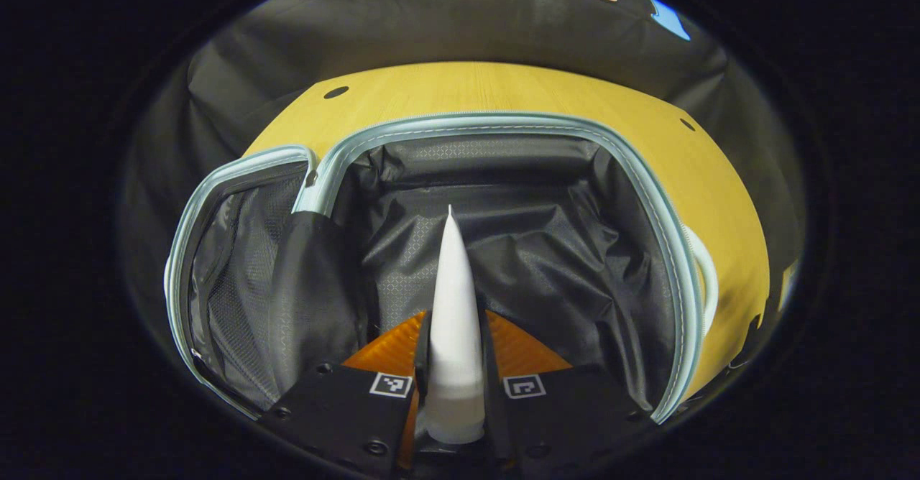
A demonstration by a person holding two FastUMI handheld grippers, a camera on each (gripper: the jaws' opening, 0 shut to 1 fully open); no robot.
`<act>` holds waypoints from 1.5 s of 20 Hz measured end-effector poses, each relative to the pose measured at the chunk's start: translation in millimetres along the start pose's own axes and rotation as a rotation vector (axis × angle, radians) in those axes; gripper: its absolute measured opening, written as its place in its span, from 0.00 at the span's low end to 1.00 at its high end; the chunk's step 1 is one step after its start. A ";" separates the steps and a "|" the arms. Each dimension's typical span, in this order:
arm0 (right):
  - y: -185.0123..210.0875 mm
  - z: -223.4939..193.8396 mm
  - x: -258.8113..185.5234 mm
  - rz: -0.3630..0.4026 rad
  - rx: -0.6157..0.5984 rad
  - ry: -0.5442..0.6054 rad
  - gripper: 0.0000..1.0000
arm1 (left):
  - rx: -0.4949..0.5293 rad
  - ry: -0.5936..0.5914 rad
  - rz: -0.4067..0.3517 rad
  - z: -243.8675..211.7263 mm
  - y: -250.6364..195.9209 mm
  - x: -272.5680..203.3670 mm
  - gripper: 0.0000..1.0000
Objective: First open the suitcase, pack the skin care products into it, and then close the suitcase.
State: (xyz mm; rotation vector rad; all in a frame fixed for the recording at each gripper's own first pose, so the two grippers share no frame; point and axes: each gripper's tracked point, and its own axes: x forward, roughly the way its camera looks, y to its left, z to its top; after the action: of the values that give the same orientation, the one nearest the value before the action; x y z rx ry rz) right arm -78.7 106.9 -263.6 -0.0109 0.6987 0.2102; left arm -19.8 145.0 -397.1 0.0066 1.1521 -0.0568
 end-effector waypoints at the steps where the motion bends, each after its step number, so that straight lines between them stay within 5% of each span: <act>1: 5.2 2.7 -0.1 0.008 0.000 -0.001 0.59 | -0.004 -0.007 -0.001 1.2 1.2 -1.3 0.40; 4: 31.3 8.1 6.1 0.056 0.002 0.004 0.59 | -0.015 -0.052 -0.018 6.9 -6.1 -13.5 0.93; 5: 42.2 8.7 9.5 0.076 0.008 0.010 0.59 | -0.003 -0.085 -0.023 11.4 -7.5 -23.8 0.99; 13: 133.2 -14.9 42.4 0.221 0.022 0.117 0.59 | -0.025 -0.355 -0.112 59.1 11.6 -110.6 0.98; 23: 216.4 -112.6 84.9 0.285 0.078 0.370 0.59 | -0.151 -0.445 0.094 59.1 182.0 -163.9 0.98; 30: 216.3 -122.4 119.0 0.185 0.174 0.424 0.58 | -0.245 -0.426 0.179 31.7 252.8 -175.2 0.98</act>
State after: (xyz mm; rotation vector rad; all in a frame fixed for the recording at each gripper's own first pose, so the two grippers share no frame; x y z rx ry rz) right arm -110.3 331.2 -420.5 0.1806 1.1411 0.3290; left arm -49.6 403.7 -230.3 -0.1146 0.7232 0.2329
